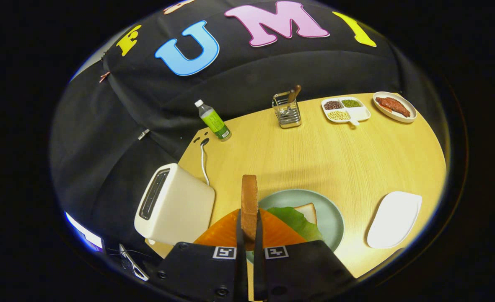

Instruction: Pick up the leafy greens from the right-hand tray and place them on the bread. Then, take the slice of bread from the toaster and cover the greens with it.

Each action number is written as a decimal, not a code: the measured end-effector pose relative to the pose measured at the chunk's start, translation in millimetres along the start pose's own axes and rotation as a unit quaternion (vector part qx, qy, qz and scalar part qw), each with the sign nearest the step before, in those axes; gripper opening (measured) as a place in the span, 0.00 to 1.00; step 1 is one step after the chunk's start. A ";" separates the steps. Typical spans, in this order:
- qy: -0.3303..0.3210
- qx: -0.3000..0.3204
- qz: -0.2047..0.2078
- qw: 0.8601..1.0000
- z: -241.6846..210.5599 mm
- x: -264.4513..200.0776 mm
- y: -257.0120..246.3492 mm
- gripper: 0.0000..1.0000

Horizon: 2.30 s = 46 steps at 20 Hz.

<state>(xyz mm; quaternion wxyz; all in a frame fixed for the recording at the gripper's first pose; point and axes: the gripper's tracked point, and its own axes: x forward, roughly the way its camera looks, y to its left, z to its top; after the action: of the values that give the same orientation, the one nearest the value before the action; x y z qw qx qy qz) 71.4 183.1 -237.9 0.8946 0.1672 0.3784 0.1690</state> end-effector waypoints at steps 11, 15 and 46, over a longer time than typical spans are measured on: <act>0.018 0.058 -0.074 0.995 -32.1 6.5 -66.5 0.14; 0.022 0.028 -0.119 0.992 -39.8 4.8 -87.0 0.47; -0.359 -0.142 -0.189 0.903 203.7 -308.1 -57.8 0.98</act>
<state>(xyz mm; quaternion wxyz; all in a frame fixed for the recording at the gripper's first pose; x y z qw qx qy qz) 28.7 -35.2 62.6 0.9993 0.0130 0.0284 -0.0224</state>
